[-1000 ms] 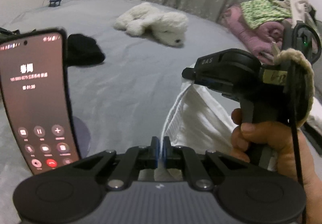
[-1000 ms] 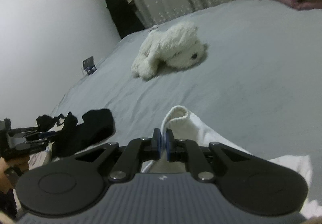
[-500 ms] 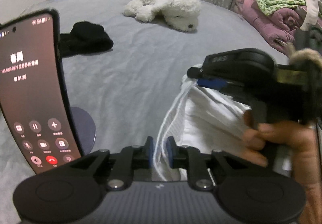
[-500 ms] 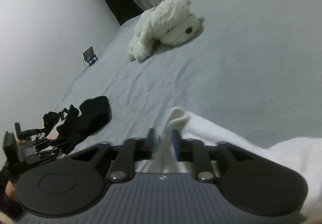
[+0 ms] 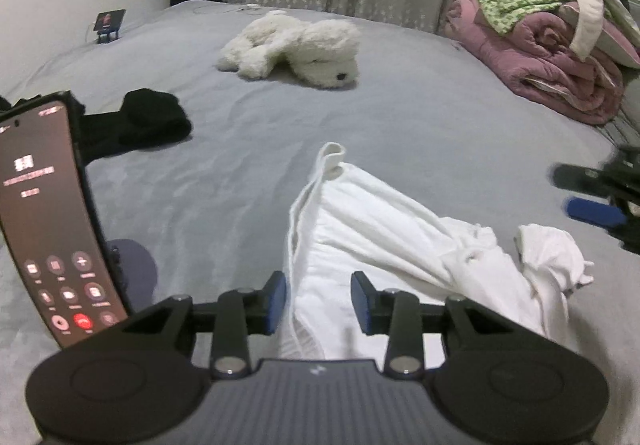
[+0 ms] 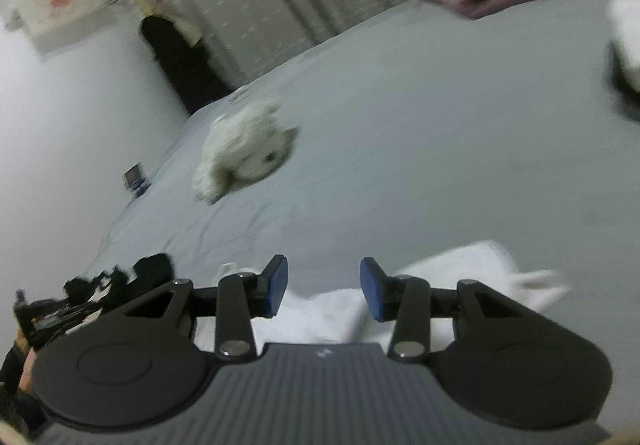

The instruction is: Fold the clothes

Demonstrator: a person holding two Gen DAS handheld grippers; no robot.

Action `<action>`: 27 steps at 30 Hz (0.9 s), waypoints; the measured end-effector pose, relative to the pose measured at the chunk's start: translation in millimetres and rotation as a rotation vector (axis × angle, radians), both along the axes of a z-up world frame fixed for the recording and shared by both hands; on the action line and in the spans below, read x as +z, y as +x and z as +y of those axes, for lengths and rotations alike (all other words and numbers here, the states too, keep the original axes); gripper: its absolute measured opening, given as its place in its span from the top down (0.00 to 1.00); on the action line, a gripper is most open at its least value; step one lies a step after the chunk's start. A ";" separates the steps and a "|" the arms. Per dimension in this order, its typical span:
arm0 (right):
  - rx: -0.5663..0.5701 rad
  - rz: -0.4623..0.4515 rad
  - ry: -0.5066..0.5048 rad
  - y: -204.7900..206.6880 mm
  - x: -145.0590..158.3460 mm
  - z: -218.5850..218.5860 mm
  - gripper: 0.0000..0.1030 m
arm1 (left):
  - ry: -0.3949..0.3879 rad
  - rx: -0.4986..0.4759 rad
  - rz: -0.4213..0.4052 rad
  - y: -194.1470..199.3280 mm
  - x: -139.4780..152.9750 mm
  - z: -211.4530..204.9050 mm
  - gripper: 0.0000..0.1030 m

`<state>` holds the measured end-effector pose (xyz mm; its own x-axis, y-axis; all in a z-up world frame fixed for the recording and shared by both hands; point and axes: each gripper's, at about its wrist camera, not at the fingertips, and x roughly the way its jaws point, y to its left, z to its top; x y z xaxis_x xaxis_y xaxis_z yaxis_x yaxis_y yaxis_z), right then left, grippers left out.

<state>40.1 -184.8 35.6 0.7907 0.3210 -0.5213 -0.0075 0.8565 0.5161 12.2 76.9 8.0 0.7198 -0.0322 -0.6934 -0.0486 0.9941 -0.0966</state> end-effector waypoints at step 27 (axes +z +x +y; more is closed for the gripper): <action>-0.121 0.102 0.126 -15.7 -53.6 -40.5 0.94 | -0.325 -0.147 0.136 15.8 -35.0 -29.2 0.72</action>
